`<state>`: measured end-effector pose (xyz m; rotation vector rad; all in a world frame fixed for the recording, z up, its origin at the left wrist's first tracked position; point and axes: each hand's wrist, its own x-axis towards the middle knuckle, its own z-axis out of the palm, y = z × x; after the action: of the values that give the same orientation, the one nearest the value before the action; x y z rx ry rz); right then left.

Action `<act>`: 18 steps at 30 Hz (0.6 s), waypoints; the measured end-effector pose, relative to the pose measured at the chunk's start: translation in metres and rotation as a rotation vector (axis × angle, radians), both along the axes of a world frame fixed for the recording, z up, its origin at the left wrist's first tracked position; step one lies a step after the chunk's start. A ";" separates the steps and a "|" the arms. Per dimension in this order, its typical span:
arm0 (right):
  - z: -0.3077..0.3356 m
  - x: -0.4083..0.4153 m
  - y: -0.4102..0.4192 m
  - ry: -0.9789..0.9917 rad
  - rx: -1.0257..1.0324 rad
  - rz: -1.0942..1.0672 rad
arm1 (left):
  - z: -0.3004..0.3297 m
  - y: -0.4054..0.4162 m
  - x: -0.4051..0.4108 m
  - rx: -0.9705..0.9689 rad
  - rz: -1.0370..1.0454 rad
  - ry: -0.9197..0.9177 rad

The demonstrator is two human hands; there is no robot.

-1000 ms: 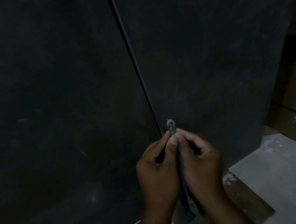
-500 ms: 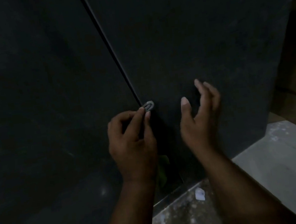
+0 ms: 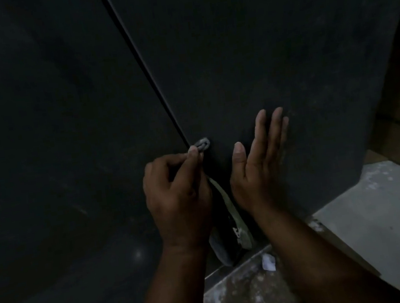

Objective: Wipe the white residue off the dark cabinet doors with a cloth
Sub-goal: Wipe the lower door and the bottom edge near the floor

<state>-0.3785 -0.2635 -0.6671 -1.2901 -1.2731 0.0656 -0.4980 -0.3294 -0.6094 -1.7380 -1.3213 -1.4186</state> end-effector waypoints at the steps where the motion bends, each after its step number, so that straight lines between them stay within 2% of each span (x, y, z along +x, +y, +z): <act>1: 0.001 -0.002 -0.002 0.002 -0.006 0.007 | 0.004 0.000 0.000 0.008 0.000 -0.009; 5: 0.009 -0.018 -0.013 -0.025 0.006 0.056 | 0.002 -0.016 -0.014 -0.012 0.030 -0.068; 10: 0.024 -0.061 -0.032 -0.251 0.173 0.133 | 0.004 -0.055 -0.073 0.064 0.226 -0.218; 13: 0.030 -0.085 -0.041 -0.195 0.159 0.133 | 0.011 -0.070 -0.102 0.126 0.309 -0.280; 18: 0.024 -0.088 -0.038 -0.190 0.156 0.104 | 0.008 -0.081 -0.108 -0.007 0.252 -0.191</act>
<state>-0.4667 -0.3014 -0.6426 -1.1157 -1.4779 -0.0828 -0.6061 -0.4107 -0.6019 -1.4085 -1.5849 -1.4615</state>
